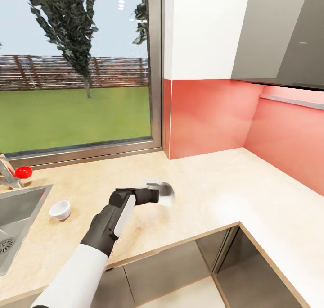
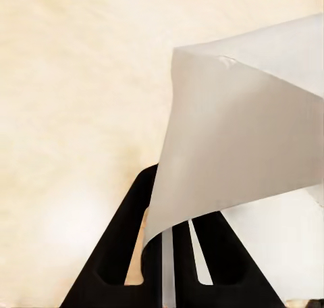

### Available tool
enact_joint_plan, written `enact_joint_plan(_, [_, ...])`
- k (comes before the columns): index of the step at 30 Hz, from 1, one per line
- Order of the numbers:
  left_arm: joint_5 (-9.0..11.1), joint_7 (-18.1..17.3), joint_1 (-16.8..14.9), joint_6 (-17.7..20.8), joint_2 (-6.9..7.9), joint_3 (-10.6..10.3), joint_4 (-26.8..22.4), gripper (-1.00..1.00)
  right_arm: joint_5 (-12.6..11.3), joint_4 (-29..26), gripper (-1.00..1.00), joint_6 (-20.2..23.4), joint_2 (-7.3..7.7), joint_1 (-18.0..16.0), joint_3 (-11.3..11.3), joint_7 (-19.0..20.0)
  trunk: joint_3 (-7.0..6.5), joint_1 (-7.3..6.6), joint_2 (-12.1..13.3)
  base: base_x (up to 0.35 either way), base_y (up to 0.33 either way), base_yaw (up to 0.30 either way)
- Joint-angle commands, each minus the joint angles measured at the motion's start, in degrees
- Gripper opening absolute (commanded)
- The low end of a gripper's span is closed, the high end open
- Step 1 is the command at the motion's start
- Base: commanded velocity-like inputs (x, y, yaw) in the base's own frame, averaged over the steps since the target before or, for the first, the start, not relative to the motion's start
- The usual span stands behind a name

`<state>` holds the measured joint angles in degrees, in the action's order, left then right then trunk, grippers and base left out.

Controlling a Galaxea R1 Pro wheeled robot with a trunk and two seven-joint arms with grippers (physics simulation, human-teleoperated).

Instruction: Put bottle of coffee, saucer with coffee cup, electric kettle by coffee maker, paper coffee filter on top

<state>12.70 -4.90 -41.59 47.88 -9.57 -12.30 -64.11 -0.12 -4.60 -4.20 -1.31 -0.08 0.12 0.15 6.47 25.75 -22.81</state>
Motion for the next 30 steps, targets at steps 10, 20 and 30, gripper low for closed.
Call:
enact_joint_plan(10, [-0.22, -0.03, 0.63, 3.32, 1.88, -0.24, -3.61, -1.0, -0.16, -0.06, 1.0, -0.18, -0.09, -0.01, -0.09, 0.05, 0.12, 0.04, -0.11, -0.061, 0.0, 0.0])
enact_joint_plan(20, [-0.22, -0.03, 0.63, 2.85, 1.84, -0.56, -3.58, -1.0, -0.14, 0.06, 1.0, -4.16, -0.02, -0.01, -0.12, 0.03, -0.29, 0.04, -0.11, -0.329, 0.0, 0.171])
enact_joint_plan(30, [-0.31, -0.02, 0.72, 2.76, 1.9, -0.45, -3.65, -1.0, -0.07, 0.12, 1.0, -4.24, 0.0, -0.01, -0.21, 0.03, -0.86, 0.04, -0.11, -0.336, 0.033, 0.22])
